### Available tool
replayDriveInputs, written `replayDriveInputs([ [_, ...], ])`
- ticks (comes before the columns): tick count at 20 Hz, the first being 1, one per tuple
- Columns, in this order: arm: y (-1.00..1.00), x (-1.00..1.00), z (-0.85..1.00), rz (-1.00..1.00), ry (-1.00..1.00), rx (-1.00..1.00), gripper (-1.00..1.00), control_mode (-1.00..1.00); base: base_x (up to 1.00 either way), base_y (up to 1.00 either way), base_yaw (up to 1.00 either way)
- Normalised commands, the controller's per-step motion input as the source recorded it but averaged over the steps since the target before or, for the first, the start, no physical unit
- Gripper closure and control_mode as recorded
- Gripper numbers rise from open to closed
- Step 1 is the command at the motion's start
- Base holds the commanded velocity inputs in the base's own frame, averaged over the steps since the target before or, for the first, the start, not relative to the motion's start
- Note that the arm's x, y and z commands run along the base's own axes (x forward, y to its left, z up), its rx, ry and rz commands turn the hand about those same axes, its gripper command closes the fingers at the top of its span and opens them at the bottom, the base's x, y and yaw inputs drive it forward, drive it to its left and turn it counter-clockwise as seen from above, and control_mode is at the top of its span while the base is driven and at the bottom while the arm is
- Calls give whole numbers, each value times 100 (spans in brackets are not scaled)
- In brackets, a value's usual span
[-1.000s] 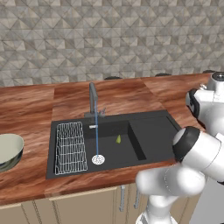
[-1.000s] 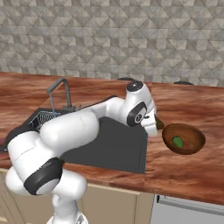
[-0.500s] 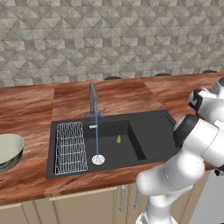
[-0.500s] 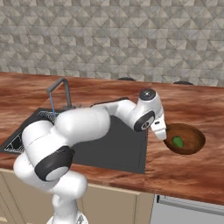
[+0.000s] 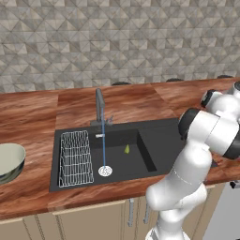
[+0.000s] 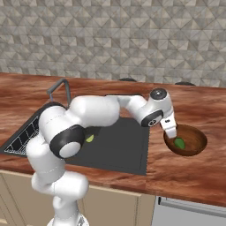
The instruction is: Pick the avocados from the sink and place them in one bowl. Place the lemon wedge in the other bowl. Then turn off the sink faucet.
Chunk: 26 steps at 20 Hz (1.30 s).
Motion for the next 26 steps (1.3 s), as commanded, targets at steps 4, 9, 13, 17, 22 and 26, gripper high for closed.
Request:
replayDriveInputs([
  [4,-35,29,-25,0,0,0,100,-100,0,0,0],
  [9,-47,14,-28,0,0,0,100,-100,0,0,0],
  [13,-34,16,-27,0,0,0,-100,-100,0,0,0],
  [17,-23,14,-3,0,1,0,-100,-100,0,0,0],
  [22,-12,0,13,0,2,0,-100,-100,0,0,0],
  [26,14,1,14,0,7,0,-100,-100,0,0,0],
])
